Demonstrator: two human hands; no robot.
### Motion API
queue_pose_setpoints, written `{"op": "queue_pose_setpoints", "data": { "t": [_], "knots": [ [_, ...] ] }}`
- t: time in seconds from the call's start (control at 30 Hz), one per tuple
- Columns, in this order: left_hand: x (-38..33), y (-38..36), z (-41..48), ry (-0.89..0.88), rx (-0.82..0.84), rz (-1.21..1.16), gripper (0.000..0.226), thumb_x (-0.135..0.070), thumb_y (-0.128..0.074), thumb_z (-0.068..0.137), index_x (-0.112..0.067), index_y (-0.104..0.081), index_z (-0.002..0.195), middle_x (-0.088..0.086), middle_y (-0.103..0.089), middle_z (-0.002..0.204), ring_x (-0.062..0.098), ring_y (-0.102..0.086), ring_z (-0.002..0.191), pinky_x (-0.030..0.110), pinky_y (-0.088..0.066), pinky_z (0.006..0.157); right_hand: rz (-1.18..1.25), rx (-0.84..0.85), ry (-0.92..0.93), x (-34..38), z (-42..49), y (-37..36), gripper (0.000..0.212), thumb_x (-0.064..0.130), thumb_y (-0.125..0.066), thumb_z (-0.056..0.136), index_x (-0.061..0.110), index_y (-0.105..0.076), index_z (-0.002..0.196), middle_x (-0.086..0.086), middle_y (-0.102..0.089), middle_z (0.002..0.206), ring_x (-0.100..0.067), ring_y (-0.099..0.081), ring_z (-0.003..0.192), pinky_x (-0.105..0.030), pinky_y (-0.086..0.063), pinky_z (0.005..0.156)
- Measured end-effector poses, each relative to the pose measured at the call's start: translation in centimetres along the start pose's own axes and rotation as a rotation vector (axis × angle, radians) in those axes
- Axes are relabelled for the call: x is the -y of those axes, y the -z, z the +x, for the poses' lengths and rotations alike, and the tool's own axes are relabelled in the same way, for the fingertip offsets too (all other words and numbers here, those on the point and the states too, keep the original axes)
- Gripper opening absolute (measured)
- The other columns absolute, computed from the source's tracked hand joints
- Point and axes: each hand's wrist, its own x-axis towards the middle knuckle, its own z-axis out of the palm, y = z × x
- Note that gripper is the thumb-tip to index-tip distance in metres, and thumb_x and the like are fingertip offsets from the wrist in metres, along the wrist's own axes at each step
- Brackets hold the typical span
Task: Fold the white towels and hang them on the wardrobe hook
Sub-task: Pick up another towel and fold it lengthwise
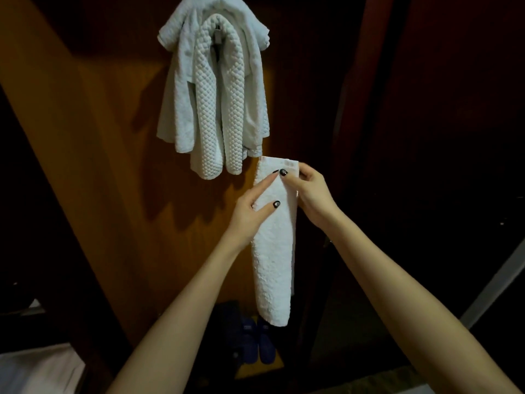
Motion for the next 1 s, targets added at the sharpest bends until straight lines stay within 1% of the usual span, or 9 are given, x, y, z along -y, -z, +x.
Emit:
{"op": "queue_pose_setpoints", "data": {
  "t": [0.1, 0.17, 0.37, 0.47, 0.53, 0.67, 0.77, 0.87, 1.0],
  "knots": [
    [-0.2, 0.5, 0.2, 0.062, -0.118, -0.065, 0.055, 0.004, -0.061, 0.088, -0.023, -0.050, 0.134, -0.010, -0.051, 0.138, 0.005, -0.046, 0.130, 0.036, -0.041, 0.108, -0.092, -0.108, 0.076, -0.6, -0.8, -0.6, 0.028, 0.008, -0.062, 0.093, 0.010, -0.053, 0.120, 0.002, -0.067, 0.081, -0.007, -0.067, 0.076, -0.024, -0.054, 0.065],
    [-0.4, 0.8, 0.4, 0.048, -0.133, -0.053, 0.054, 0.003, -0.059, 0.089, -0.021, -0.048, 0.136, -0.009, -0.050, 0.139, 0.006, -0.045, 0.131, 0.038, -0.041, 0.108, -0.119, -0.103, 0.105, -1.1, -1.4, -0.7, 0.023, 0.009, -0.062, 0.093, 0.009, -0.055, 0.116, 0.002, -0.065, 0.081, -0.006, -0.067, 0.077, -0.024, -0.053, 0.066],
    [-0.9, 1.0, 1.0, -0.048, -0.084, 0.039, 0.068, 0.002, -0.057, 0.090, -0.033, -0.030, 0.142, -0.016, -0.033, 0.148, 0.001, -0.030, 0.139, 0.023, -0.030, 0.113, -0.322, -0.138, 0.249, -0.5, -1.7, -0.9, 0.005, 0.012, -0.065, 0.091, 0.009, -0.069, 0.092, 0.003, -0.071, 0.088, -0.009, -0.067, 0.087, -0.027, -0.053, 0.078],
    [-1.1, 1.4, 1.2, -0.078, -0.095, 0.187, 0.056, 0.003, -0.059, 0.088, -0.028, -0.045, 0.133, -0.030, -0.045, 0.128, -0.011, -0.046, 0.116, 0.009, -0.036, 0.097, -0.408, -0.185, 0.341, -0.7, -2.1, -1.3, 0.006, 0.011, -0.066, 0.089, 0.011, -0.071, 0.094, 0.003, -0.070, 0.092, -0.007, -0.065, 0.091, -0.023, -0.051, 0.082],
    [-0.6, 1.9, 1.1, -0.114, -0.125, 0.275, 0.042, 0.002, -0.062, 0.085, -0.020, -0.057, 0.120, -0.025, -0.058, 0.109, -0.001, -0.058, 0.094, 0.016, -0.047, 0.086, -0.461, -0.199, 0.389, -1.0, -2.3, -1.4, 0.008, 0.011, -0.067, 0.089, 0.011, -0.072, 0.095, 0.002, -0.066, 0.093, -0.007, -0.063, 0.089, -0.022, -0.051, 0.079],
    [-0.2, 2.7, 0.7, -0.062, -0.153, 0.236, 0.031, -0.007, -0.065, 0.086, -0.030, -0.059, 0.105, -0.001, -0.062, 0.098, 0.032, -0.058, 0.091, 0.041, -0.051, 0.079, -0.482, -0.163, 0.379, -1.8, -2.4, -1.3, 0.007, 0.010, -0.067, 0.089, 0.010, -0.072, 0.093, 0.001, -0.068, 0.092, -0.010, -0.064, 0.088, -0.029, -0.053, 0.080],
    [-1.1, 2.9, 1.0, 0.034, -0.137, 0.155, 0.011, -0.017, -0.055, 0.095, -0.027, -0.060, 0.097, 0.004, -0.061, 0.091, 0.021, -0.057, 0.079, 0.031, -0.047, 0.072, -0.506, -0.112, 0.417, -2.0, -2.4, -1.1, 0.011, 0.003, -0.065, 0.087, 0.005, -0.073, 0.094, -0.002, -0.070, 0.094, -0.012, -0.066, 0.091, -0.032, -0.054, 0.082],
    [-2.2, 3.7, 1.7, 0.141, -0.086, 0.180, 0.022, -0.018, -0.047, 0.099, -0.019, -0.065, 0.086, 0.000, -0.064, 0.079, 0.000, -0.060, 0.069, 0.013, -0.044, 0.063, -0.537, -0.056, 0.456, -2.4, -2.7, -1.0, 0.014, -0.002, -0.065, 0.086, 0.005, -0.073, 0.095, -0.001, -0.069, 0.096, -0.010, -0.065, 0.091, -0.026, -0.052, 0.080],
    [-2.4, 4.3, 1.7, 0.280, 0.036, 0.138, 0.010, -0.016, -0.061, 0.091, -0.015, -0.069, 0.086, -0.008, -0.067, 0.066, 0.003, -0.058, 0.058, 0.011, -0.040, 0.052, -0.569, -0.016, 0.482, -3.0, -2.9, -0.9, 0.014, -0.002, -0.068, 0.085, 0.003, -0.075, 0.096, 0.000, -0.069, 0.097, -0.008, -0.065, 0.093, -0.025, -0.052, 0.081]
  ]
}}
